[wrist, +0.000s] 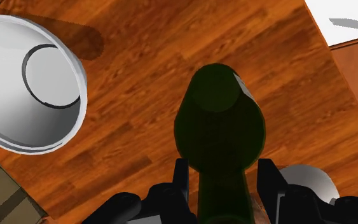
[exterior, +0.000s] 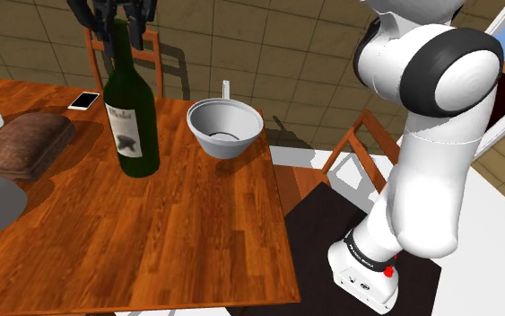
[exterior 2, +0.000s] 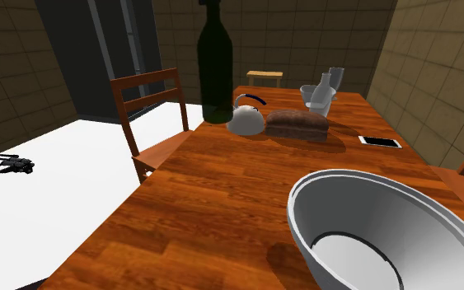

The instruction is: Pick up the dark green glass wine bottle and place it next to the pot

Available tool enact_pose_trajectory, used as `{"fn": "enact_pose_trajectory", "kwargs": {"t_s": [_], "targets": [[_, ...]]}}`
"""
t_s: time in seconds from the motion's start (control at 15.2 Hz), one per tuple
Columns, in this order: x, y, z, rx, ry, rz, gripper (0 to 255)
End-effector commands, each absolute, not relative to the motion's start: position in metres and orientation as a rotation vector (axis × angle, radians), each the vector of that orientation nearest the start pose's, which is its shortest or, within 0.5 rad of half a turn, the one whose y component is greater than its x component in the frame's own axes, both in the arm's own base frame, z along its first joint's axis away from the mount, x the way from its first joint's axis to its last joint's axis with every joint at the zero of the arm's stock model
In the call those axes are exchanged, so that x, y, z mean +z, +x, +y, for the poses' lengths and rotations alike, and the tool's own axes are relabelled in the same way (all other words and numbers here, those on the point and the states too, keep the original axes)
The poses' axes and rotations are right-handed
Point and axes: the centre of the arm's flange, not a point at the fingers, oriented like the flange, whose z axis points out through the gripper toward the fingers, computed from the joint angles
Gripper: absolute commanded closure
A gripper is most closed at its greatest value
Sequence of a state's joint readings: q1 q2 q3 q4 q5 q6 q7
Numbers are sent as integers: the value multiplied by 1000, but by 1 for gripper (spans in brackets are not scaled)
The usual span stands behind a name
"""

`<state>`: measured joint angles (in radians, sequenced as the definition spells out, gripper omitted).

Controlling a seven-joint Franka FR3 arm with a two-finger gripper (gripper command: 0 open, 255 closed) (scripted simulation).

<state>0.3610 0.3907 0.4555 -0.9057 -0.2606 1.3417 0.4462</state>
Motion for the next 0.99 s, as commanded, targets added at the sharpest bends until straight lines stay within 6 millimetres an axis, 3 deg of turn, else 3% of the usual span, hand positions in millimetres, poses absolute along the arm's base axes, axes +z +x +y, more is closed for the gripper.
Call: {"fn": "enact_pose_trajectory", "kwargs": {"t_s": [0.0,0.92], "targets": [[702,499,355,-175,-3133,-416,255],[773,446,193,-175,-3133,-416,255]]}}
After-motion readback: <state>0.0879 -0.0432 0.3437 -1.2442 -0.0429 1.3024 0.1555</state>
